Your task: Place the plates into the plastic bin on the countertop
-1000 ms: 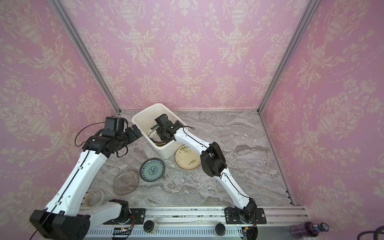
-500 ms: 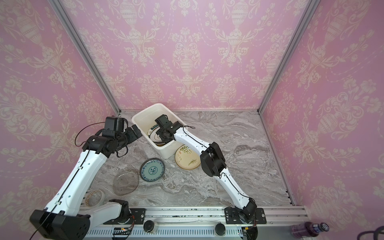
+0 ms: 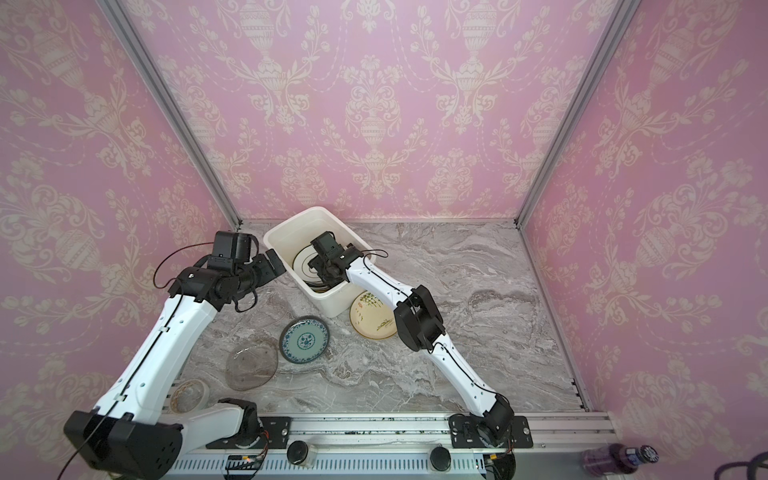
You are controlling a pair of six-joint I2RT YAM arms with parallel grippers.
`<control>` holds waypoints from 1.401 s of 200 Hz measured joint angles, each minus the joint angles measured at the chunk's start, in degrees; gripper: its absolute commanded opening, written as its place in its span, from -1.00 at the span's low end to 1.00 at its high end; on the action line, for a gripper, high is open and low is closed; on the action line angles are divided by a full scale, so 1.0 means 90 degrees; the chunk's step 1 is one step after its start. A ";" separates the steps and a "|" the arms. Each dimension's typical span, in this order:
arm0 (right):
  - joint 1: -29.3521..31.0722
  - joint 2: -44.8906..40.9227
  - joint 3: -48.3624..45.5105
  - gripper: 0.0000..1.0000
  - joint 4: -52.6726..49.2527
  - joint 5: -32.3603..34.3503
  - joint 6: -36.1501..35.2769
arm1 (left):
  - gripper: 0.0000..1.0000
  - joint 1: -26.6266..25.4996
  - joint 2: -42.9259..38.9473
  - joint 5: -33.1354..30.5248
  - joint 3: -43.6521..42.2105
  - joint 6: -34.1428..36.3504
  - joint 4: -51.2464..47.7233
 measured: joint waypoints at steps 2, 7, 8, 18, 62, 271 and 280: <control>0.0000 0.0000 0.0000 0.67 0.0007 -0.0010 -0.0010 | 0.99 0.0000 0.0005 0.0000 0.0000 0.0005 0.0002; -0.0002 0.0000 0.0005 0.70 0.0034 -0.0022 -0.0041 | 0.99 0.0000 0.0015 0.0000 0.0007 0.0015 0.0005; -0.0005 0.0000 0.0007 0.71 0.0041 -0.0024 -0.0049 | 0.99 0.0000 0.0019 0.0000 0.0007 0.0017 0.0002; -0.0005 0.0000 0.0015 0.78 0.0078 -0.0029 -0.0090 | 0.99 0.0000 0.0041 0.0000 0.0015 0.0034 0.0002; -0.0029 -0.0002 0.0046 1.00 0.0177 -0.0041 -0.0296 | 0.99 0.0000 0.0051 0.0000 0.0044 0.0039 -0.0007; 0.0019 -0.1902 0.0046 1.00 -0.0860 0.0442 -0.1146 | 0.99 0.0007 -0.0721 -0.0464 0.1054 0.0248 -0.0933; 0.0032 -0.1984 0.0046 1.00 -0.0913 0.0440 -0.1338 | 0.99 0.0007 -0.0777 -0.0464 0.1059 0.0248 -0.0962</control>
